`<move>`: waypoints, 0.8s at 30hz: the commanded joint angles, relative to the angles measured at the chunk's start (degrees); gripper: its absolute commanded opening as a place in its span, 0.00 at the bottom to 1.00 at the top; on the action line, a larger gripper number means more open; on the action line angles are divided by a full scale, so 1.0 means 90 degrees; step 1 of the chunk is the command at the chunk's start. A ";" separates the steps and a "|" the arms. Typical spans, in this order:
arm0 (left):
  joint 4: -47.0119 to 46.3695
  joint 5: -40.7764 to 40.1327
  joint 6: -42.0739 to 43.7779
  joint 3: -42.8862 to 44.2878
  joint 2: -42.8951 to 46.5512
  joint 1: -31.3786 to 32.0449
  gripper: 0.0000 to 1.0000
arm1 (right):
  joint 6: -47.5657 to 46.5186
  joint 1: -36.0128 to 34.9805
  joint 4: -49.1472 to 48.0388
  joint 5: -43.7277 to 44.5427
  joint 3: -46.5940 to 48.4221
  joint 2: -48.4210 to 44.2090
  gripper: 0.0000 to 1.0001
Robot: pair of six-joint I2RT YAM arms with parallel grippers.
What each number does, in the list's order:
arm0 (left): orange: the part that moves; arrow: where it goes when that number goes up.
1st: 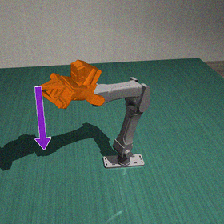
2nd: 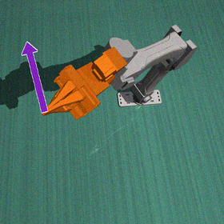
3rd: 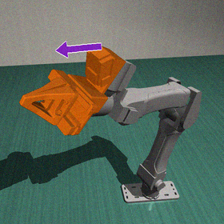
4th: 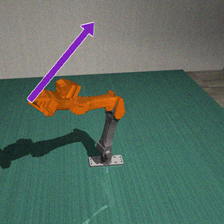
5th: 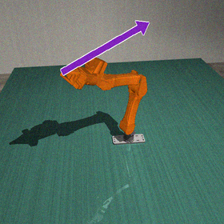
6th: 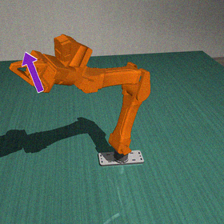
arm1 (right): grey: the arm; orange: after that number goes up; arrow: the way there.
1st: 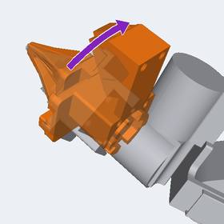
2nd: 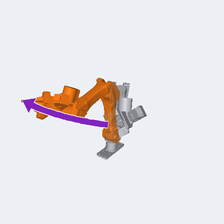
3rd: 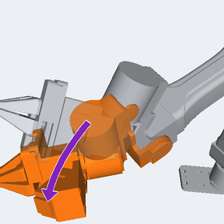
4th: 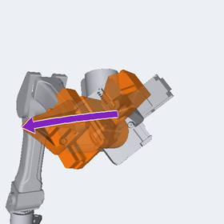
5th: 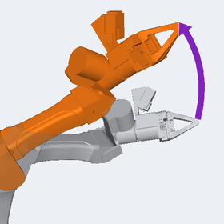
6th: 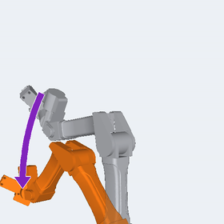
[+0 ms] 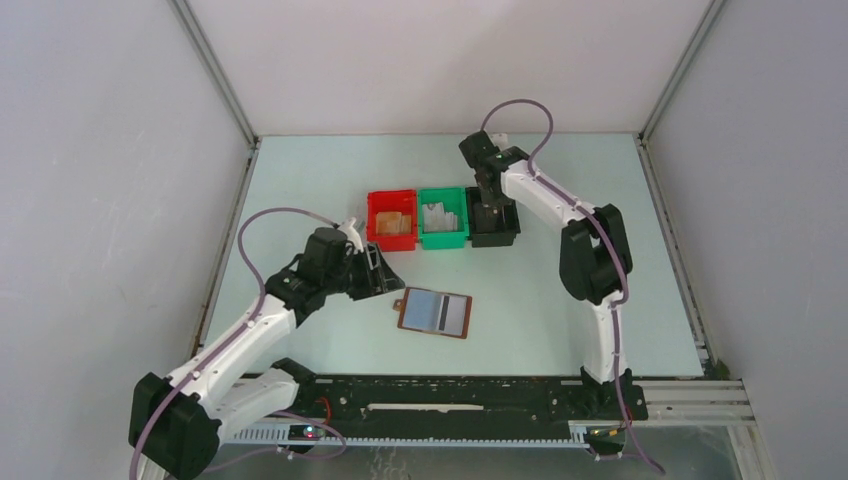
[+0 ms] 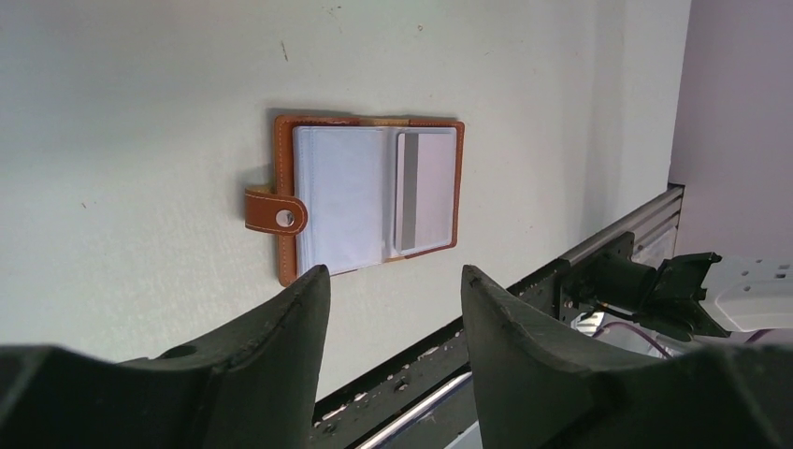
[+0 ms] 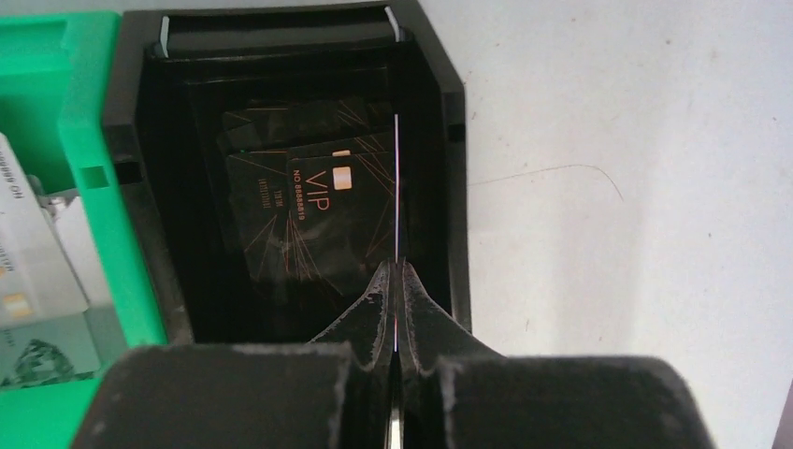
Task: Take the credit cards out of the card holder
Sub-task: Place the credit card in the storage box, then remove the credit card from the card holder.
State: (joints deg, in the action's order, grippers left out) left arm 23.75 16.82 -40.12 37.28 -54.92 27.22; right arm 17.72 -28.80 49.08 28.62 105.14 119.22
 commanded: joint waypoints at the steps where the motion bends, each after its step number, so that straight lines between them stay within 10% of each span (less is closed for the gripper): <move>1: -0.0012 -0.0013 -0.0065 -0.0135 0.0084 -0.0027 0.59 | -0.0351 0.0014 -0.0118 0.0039 0.0315 0.0263 0.00; 6: -0.0030 0.0105 -0.0035 -0.0105 -0.0106 -0.0017 0.59 | -0.0334 -0.0041 -0.0293 -0.0410 0.0265 0.0085 0.37; 13: -0.0124 0.0078 0.0000 0.0041 -0.0391 0.0066 0.61 | 0.0104 0.0071 -0.0740 -0.1045 -0.0584 -0.1325 0.38; 24: -0.1385 0.0656 -0.0563 -0.0035 -0.1243 0.0780 0.61 | 0.2036 -0.0188 -0.3466 -0.4242 -0.5857 -0.4875 0.39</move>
State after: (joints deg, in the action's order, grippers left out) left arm 18.74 19.38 -42.17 37.23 -63.77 31.51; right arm 26.46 -27.07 28.62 3.46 64.99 78.83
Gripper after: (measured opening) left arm 0.609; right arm 0.383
